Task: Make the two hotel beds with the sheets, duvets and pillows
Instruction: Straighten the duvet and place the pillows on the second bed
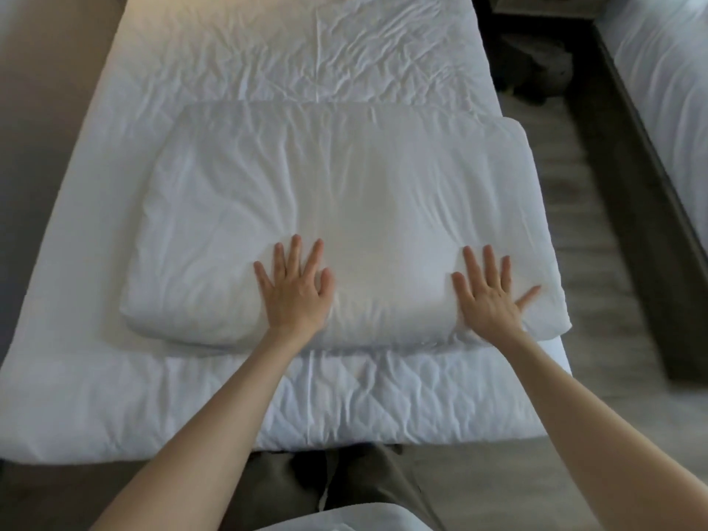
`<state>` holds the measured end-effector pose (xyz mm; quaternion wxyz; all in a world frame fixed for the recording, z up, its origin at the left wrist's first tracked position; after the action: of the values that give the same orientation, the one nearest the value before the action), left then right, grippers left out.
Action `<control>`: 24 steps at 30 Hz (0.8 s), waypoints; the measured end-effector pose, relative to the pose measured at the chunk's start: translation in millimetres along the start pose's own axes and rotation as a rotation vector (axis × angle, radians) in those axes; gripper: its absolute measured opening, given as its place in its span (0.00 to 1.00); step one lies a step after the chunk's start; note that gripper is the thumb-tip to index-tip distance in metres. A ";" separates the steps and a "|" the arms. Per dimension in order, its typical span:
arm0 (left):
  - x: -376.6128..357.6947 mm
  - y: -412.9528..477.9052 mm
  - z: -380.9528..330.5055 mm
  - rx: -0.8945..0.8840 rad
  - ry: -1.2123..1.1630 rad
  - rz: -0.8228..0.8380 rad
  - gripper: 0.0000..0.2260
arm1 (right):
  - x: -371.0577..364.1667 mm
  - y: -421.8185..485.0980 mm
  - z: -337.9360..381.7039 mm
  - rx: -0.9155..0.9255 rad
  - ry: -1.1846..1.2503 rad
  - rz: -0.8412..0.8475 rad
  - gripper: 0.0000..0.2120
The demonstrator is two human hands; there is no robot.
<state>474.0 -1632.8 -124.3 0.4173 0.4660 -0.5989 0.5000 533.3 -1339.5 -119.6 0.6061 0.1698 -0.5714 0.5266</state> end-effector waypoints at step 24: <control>109.5 -257.9 -36.6 -0.219 0.046 -0.059 0.28 | 67.7 -266.0 -8.4 0.554 -0.062 -0.195 0.27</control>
<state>703.0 -1628.9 41.1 0.4939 0.4234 -0.6262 0.4298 745.0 -1405.8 42.4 0.5667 0.3986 -0.4052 0.5965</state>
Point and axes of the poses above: each hand's wrist, its own y-axis towards the middle knuckle, its own x-axis out of the back of the hand, z = x × y, the point moved 2 cm from there along y, towards the middle knuckle, and after that the axes turned 7 degrees about y, right-handed, at the moved point
